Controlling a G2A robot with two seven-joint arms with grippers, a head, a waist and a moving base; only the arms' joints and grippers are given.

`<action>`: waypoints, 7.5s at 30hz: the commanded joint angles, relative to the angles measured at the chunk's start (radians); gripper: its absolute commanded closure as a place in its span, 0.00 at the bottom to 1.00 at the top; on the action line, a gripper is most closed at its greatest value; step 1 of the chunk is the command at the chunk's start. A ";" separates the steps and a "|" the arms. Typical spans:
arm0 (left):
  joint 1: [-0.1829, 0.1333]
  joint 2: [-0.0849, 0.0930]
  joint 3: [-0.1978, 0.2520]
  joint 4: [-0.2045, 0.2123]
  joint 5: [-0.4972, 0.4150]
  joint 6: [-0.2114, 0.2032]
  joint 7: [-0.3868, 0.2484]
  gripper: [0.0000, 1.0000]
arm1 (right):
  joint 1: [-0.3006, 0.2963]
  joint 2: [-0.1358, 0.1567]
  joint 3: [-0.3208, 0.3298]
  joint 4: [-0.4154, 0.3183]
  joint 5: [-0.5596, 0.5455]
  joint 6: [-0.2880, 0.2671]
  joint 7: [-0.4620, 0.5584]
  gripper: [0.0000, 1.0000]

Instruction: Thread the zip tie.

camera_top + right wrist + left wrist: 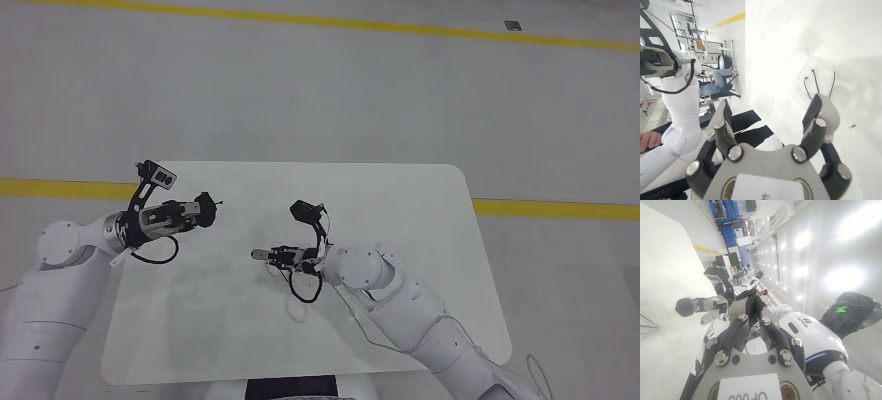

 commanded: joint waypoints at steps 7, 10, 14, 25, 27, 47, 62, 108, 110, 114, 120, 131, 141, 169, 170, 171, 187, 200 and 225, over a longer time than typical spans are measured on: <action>0.000 0.000 0.000 0.000 0.000 0.000 0.000 1.00 | 0.019 0.001 -0.034 0.010 -0.122 0.000 -0.003 0.00; 0.000 0.000 0.000 0.000 0.000 0.000 0.000 1.00 | 0.071 -0.008 -0.080 0.037 -0.244 0.000 0.036 0.00; 0.000 0.000 0.000 0.000 0.000 0.000 0.000 1.00 | 0.148 -0.037 -0.146 0.099 -0.404 0.000 0.112 0.00; 0.000 0.000 0.000 0.000 0.000 0.000 0.000 1.00 | 0.222 -0.120 -0.199 0.156 -0.522 0.000 0.256 0.00; 0.000 0.000 0.000 0.000 0.000 0.000 0.000 1.00 | 0.222 -0.120 -0.199 0.156 -0.522 0.000 0.256 0.00; 0.000 0.000 0.000 0.000 0.000 0.000 0.000 1.00 | 0.231 -0.139 -0.253 0.131 -0.601 0.000 0.345 0.00; 0.000 0.000 0.000 0.000 0.000 0.000 0.000 1.00 | 0.229 -0.146 -0.266 0.157 -0.617 -0.052 0.355 0.00; 0.000 0.000 0.000 0.000 0.000 0.000 0.000 1.00 | 0.230 -0.221 -0.271 0.352 -0.723 -0.092 0.321 0.76; 0.000 0.000 0.000 0.000 0.000 0.000 0.000 1.00 | 0.234 -0.227 -0.275 0.365 -0.723 -0.093 0.318 0.77; 0.000 0.000 0.000 0.000 0.000 0.000 0.000 1.00 | 0.242 -0.238 -0.281 0.385 -0.729 -0.092 0.319 0.79; 0.000 0.000 0.000 0.000 0.000 0.000 0.000 1.00 | 0.246 -0.251 -0.288 0.404 -0.747 -0.085 0.327 0.81; 0.000 0.000 0.000 0.000 0.000 0.000 0.000 1.00 | 0.246 -0.270 -0.288 0.428 -0.772 -0.086 0.341 0.81; 0.000 0.000 0.000 0.000 0.000 0.000 0.000 1.00 | 0.239 -0.281 -0.280 0.435 -0.796 -0.081 0.351 1.00; 0.000 0.000 0.000 0.000 0.000 0.000 0.000 1.00 | -0.049 -0.169 0.139 -0.033 -0.667 -0.241 0.272 1.00; 0.000 0.000 0.000 0.000 0.000 0.000 0.000 1.00 | -0.078 -0.162 0.175 -0.060 -0.628 -0.262 0.242 1.00; 0.000 0.000 0.000 0.000 0.000 0.000 0.000 1.00 | -0.099 -0.158 0.198 -0.074 -0.603 -0.280 0.225 1.00; 0.000 0.000 0.000 0.000 0.000 0.000 0.000 1.00 | -0.223 -0.132 0.372 -0.055 -0.158 -0.545 0.082 1.00; 0.000 0.000 0.000 0.000 0.000 0.000 0.000 1.00 | -0.244 -0.132 0.382 -0.051 -0.079 -0.573 -0.017 1.00; 0.000 0.000 0.000 0.000 0.000 0.000 0.000 1.00 | -0.155 -0.137 0.351 -0.093 0.371 -0.679 0.032 1.00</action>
